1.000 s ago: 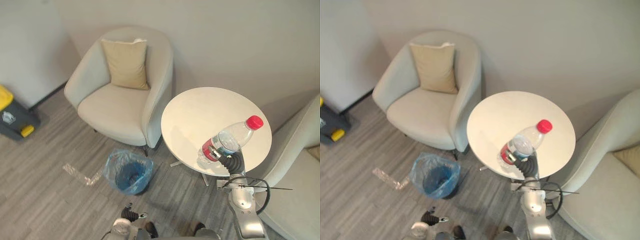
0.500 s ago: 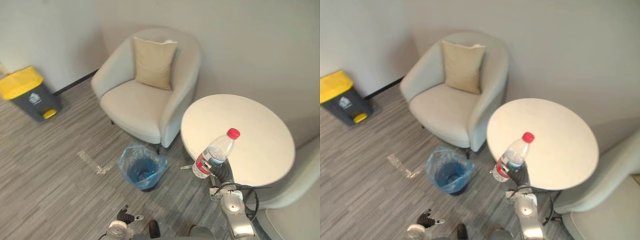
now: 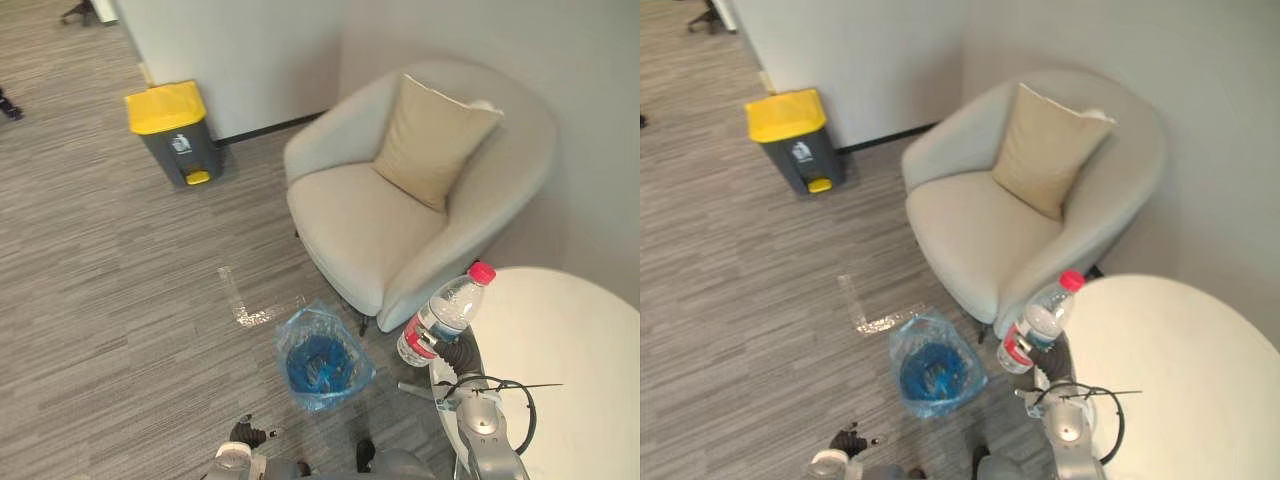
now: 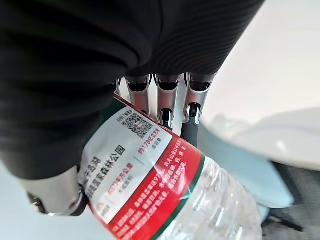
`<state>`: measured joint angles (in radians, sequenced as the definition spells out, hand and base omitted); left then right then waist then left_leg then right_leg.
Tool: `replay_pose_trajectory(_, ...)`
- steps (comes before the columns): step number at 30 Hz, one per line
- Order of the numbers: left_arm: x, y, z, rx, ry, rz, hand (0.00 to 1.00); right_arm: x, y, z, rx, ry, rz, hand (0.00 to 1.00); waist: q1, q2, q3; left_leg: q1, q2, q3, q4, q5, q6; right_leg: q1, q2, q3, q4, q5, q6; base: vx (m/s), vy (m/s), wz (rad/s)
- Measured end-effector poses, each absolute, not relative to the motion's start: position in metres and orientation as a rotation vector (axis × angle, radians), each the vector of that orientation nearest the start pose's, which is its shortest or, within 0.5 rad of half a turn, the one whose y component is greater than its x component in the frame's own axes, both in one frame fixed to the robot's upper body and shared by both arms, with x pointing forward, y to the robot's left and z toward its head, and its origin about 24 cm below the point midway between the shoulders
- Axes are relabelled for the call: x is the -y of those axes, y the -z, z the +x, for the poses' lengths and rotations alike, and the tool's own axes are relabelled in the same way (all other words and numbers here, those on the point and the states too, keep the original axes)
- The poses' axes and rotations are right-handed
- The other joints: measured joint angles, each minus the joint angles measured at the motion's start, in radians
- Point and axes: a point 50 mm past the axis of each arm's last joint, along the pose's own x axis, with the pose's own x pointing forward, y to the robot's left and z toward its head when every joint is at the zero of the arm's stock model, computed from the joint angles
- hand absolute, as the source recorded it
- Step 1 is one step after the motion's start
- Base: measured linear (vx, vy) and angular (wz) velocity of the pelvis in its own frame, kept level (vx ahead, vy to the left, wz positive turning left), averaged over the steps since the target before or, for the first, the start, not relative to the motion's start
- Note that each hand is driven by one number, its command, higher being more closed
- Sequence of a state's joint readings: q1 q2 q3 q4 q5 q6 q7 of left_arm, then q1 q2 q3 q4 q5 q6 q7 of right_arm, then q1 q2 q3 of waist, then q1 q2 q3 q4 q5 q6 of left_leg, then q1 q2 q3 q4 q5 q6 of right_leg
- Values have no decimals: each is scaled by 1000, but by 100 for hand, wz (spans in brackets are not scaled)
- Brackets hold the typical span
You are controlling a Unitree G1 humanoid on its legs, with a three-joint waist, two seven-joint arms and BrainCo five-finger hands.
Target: Gather rubbish on tea table into small bin, then transfer packed bag to large trash can.
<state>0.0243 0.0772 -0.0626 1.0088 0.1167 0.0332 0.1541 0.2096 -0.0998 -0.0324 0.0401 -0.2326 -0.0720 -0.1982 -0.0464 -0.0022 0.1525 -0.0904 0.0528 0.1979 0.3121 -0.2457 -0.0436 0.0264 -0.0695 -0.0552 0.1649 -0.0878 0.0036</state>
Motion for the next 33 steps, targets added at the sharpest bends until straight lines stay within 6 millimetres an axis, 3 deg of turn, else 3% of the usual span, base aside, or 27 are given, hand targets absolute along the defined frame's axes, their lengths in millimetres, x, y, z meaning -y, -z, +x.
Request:
replay_pose_trajectory(1,-173,155,124,-1047,-50,286,0,199,0,203,-142,242,-360,100,1,29,-6,4,29,4,-120,138,-7,0,9,-10,-1,-5,9,121,100,11)
replay_pose_trajectory(2,-170,155,124,-1049,-47,279,0,200,-1,204,-137,241,-368,100,5,45,-7,6,36,-2,-137,159,-5,3,14,-9,1,-13,21,145,131,-6)
replay_pose_trajectory(5,-174,154,125,-1043,-41,305,0,181,5,205,-155,204,-315,100,17,17,-3,65,-12,26,-226,177,18,3,-22,25,9,-21,40,110,136,-15)
replay_pose_trajectory(11,-181,155,122,-1058,-48,324,0,170,19,202,-213,150,-321,100,24,4,-9,133,-26,62,-276,181,25,11,-27,72,25,-14,51,73,79,-20)
replay_pose_trajectory(21,-182,156,120,-1066,-68,330,0,170,33,199,-258,67,-483,100,22,15,-9,160,-10,60,-329,222,15,3,-5,73,27,-15,51,-40,-45,-7)
replay_pose_trajectory(26,-182,154,123,-1051,-106,299,0,171,29,211,-222,24,-550,100,21,33,16,92,-30,76,-309,247,26,-88,-25,97,82,-48,68,-162,-38,-12)
replay_pose_trajectory(28,-183,151,133,-1024,-125,284,0,166,19,224,-165,3,-592,100,21,36,48,10,-31,95,-224,228,32,-151,-37,117,113,-71,70,-256,-41,-19)
replay_pose_trajectory(29,-182,147,143,-993,-148,268,0,164,10,234,-115,-18,-620,100,20,55,78,-86,-14,99,-134,210,37,-219,-35,121,148,-73,73,-267,-35,-12)
replay_pose_trajectory(33,-176,138,163,-917,-176,209,0,159,-3,245,-53,-49,-649,100,34,65,121,-239,16,96,-18,186,32,-364,-25,117,246,-84,70,-257,-22,4)
